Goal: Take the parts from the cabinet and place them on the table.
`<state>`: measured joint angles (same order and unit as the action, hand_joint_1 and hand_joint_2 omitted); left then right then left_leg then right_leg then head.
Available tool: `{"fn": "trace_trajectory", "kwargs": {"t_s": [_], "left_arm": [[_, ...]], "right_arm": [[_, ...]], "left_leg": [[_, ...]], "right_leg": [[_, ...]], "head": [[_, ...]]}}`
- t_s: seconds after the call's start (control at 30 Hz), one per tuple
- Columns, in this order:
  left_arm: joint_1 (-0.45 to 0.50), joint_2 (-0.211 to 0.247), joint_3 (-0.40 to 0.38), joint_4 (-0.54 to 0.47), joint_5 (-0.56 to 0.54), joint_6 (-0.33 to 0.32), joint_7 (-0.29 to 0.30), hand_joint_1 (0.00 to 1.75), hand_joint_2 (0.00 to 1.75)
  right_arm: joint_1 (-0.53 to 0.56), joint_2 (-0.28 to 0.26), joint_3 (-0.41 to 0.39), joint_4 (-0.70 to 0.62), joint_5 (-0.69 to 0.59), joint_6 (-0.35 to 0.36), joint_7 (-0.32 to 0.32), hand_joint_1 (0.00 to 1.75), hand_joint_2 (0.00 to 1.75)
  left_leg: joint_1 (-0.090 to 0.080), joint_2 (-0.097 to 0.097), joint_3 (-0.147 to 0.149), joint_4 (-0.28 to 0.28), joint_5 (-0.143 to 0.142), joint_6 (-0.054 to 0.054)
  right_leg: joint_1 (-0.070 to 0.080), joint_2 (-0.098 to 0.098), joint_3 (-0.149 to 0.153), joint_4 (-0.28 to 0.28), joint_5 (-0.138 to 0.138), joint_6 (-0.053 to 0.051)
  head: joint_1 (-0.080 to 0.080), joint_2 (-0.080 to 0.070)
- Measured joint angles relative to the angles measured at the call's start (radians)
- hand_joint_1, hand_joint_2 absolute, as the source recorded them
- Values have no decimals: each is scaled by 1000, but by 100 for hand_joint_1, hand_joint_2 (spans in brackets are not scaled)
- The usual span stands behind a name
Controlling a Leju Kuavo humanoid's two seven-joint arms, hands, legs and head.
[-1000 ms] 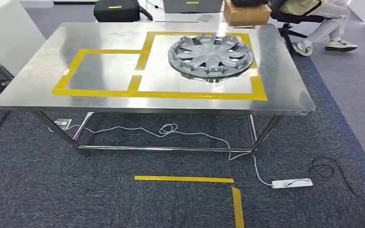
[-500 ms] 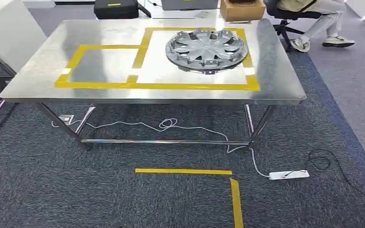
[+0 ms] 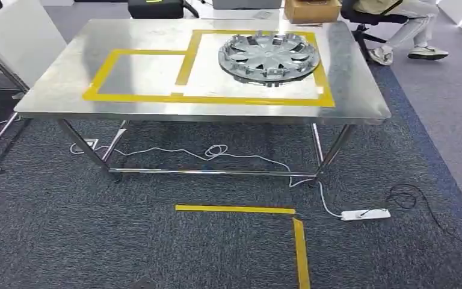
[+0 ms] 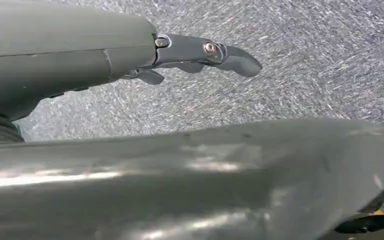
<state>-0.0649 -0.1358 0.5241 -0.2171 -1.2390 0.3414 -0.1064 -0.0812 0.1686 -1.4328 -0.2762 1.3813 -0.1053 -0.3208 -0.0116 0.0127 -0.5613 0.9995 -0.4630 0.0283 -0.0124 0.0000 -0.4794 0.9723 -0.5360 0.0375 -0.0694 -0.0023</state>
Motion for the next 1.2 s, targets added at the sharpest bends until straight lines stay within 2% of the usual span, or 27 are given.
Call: {"fn": "trace_trajectory", "kwargs": {"t_s": [0.07, 0.1, 0.13, 0.17, 0.2, 0.23, 0.3, 0.33, 0.37, 0.4, 0.43, 0.47, 0.5, 0.6, 0.63, 0.67, 0.7, 0.73, 0.87, 0.93, 0.97, 1.0, 1.03, 1.07, 1.13, 1.17, 1.2], "left_arm": [[0, 0, 2, 0, 0, 1, 0, 0, 0], [2, 0, 3, 0, 0, 2, 0, 0, 0], [3, 2, 4, 0, 0, 2, 0, 0, 0], [3, 2, 5, 0, 0, 3, 0, 0, 0], [3, 2, 5, 0, 0, 5, 0, 0, 0], [3, 3, 6, 0, 1, 6, -1, 0, 0], [5, 3, 6, 0, 3, 9, -5, 0, 0], [6, 3, 7, 0, 3, 10, -6, 0, 0], [7, 3, 7, 0, 3, 11, -7, 0, 0], [6, 3, 7, 0, 3, 11, -8, 0, 0], [5, 3, 8, 0, 3, 12, -11, 0, 0], [4, 3, 9, 0, 5, 13, -14, 0, 0], [2, 5, 11, 0, 5, 13, -17, 0, 0], [4, 4, 15, 0, 6, 15, -21, 0, 0], [5, 3, 17, 0, 6, 16, -21, 0, 0], [4, 3, 21, 0, 6, 18, -21, 0, 0], [2, 4, 24, 0, 6, 21, -22, 0, 0], [2, 5, 25, 0, 6, 22, -22, 0, 0], [2, 5, 25, 0, 6, 22, -22, 0, 0], [2, 4, 25, 0, 6, 22, -22, 0, 0], [2, 4, 27, 0, 6, 21, -22, 0, 0], [3, 4, 27, 0, 6, 21, -22, 0, 0], [5, 4, 30, 0, 6, 22, -22, 0, 0], [4, 3, 31, 0, 6, 22, -23, 0, 0], [4, 3, 31, 0, 6, 23, -24, 0, 0], [6, 3, 31, 0, 6, 24, -24, 0, 0], [7, 5, 32, 0, 6, 25, -24, 0, 0]], "right_arm": [[5, 0, 1, 0, 0, 0, 1, 0, 175], [7, 0, 1, 0, 0, 0, 1, 0, 175], [6, 0, 2, 0, 0, 0, 1, 0, 175], [5, 0, 3, 0, 0, 1, 0, 0, 175], [4, 0, 3, 0, 3, 2, -2, 0, 175], [4, 0, 4, 0, 3, 3, -5, 0, 175], [4, 0, 4, 0, 4, 5, -16, 0, 175], [4, 0, 5, 0, 4, 6, -20, 0, 175], [3, 0, 5, 0, 3, 6, -23, 0, 175], [3, 0, 6, 0, 1, 7, -25, 0, 175], [2, 0, 8, 0, 0, 7, -28, 0, 175], [1, 0, 11, 0, 1, 7, -29, 0, 175], [-2, 0, 13, 0, 1, 7, -29, 0, 175], [-4, 0, 14, 0, -2, 6, -22, 0, 175], [-3, 0, 14, 0, -3, 6, -21, 0, 175], [-3, -2, 15, 0, -5, 6, -21, 0, 175], [-3, -3, 15, 0, -5, 5, -19, 0, 175], [-3, -3, 16, 0, -5, 6, -19, 0, 175], [-3, -3, 16, 0, -5, 6, -19, 0, 175], [-3, -3, 17, 0, -5, 6, -19, 0, 175], [-3, -3, 19, 1, -4, 6, -19, 0, 175], [-3, -3, 21, 1, -4, 6, -19, 0, 175], [1, -4, 22, 1, -5, 6, -18, 0, 175], [-7, -4, 24, 1, -4, 6, -19, 0, 175], [-2, -5, 26, 1, -5, 5, -17, 0, 175], [0, -5, 26, 1, -5, 5, -17, 0, 175], [-1, -3, 26, 3, -5, 5, -17, 0, 175]], "left_leg": [[2, 0, -6, -1, 11, -11], [2, 0, -8, 0, 14, -16], [4, -3, -13, 6, 0, -22], [5, -6, -22, 30, -32, -30], [8, -6, -44, 95, -81, -36], [11, -6, -73, 176, -126, -40], [14, -6, -114, 311, -183, -43], [15, -6, -105, 311, -176, -44], [15, -6, -78, 272, -150, -42], [15, -6, -30, 190, -109, -38], [15, -7, 31, 84, -64, -32], [14, -9, 74, 4, -46, -25], [9, -10, 83, -16, -55, -21], [5, -10, 67, -14, -49, -11], [9, -9, 63, -24, -39, 0], [13, -5, 63, -29, -31, 6], [13, -4, 56, -29, -25, 14], [12, -4, 49, -28, -21, 18], [12, -4, 49, -28, -21, 18], [12, -4, 48, -28, -20, 19], [8, -3, 38, -27, -14, 21], [6, -2, 34, -27, -11, 21], [1, -2, 13, -20, 1, 20], [-7, -3, -2, -5, 9, 9], [-3, -3, -5, -4, 19, -4], [-3, -3, -6, -4, 24, -11], [-3, -5, -11, 1, 21, -14]], "right_leg": [[3, -1, -8, 11, 4, -7], [2, -2, -11, 10, 11, -16], [-4, -5, -13, 5, 20, -28], [-4, -5, -18, 5, 23, -33], [-4, -6, -25, 5, 28, -39], [-3, -7, -31, 6, 32, -40], [-2, -7, -47, 8, 42, -40], [-2, -7, -54, 10, 46, -40], [-2, -7, -59, 11, 49, -38], [-2, -6, -62, 13, 52, -35], [-2, -5, -63, 13, 54, -33], [-2, -5, -64, 13, 57, -29], [4, -6, -69, 16, 61, -23], [0, -7, -80, 14, 75, -2], [2, -7, -81, 14, 79, 5], [-1, -4, -97, 27, 56, 7], [-1, -4, -113, 71, 14, 10], [-1, -3, -136, 135, -27, 11], [-1, -3, -136, 135, -27, 11], [-2, -3, -141, 150, -35, 11], [-2, -3, -178, 248, -83, 14], [-2, -3, -191, 288, -100, 16], [0, -3, -150, 267, -73, 11], [6, -3, 4, -3, -5, -2], [9, -2, -4, 2, 4, -13], [8, -3, -8, 0, 11, -22], [1, -5, -11, -5, 20, -30]], "head": [[0, 0], [-1, 0], [0, 0], [-5, 0], [-8, 0], [-7, 0], [-7, 0], [-8, 0], [-8, 0], [-8, 0], [-8, 0], [-8, 0], [-7, 0], [-7, 0], [-6, 0], [-6, 0], [-2, 0], [0, 0], [0, 0], [0, 0], [-1, 0], [-1, 0], [0, 0], [-1, 0], [-2, 0], [-1, 0], [0, 0]]}}
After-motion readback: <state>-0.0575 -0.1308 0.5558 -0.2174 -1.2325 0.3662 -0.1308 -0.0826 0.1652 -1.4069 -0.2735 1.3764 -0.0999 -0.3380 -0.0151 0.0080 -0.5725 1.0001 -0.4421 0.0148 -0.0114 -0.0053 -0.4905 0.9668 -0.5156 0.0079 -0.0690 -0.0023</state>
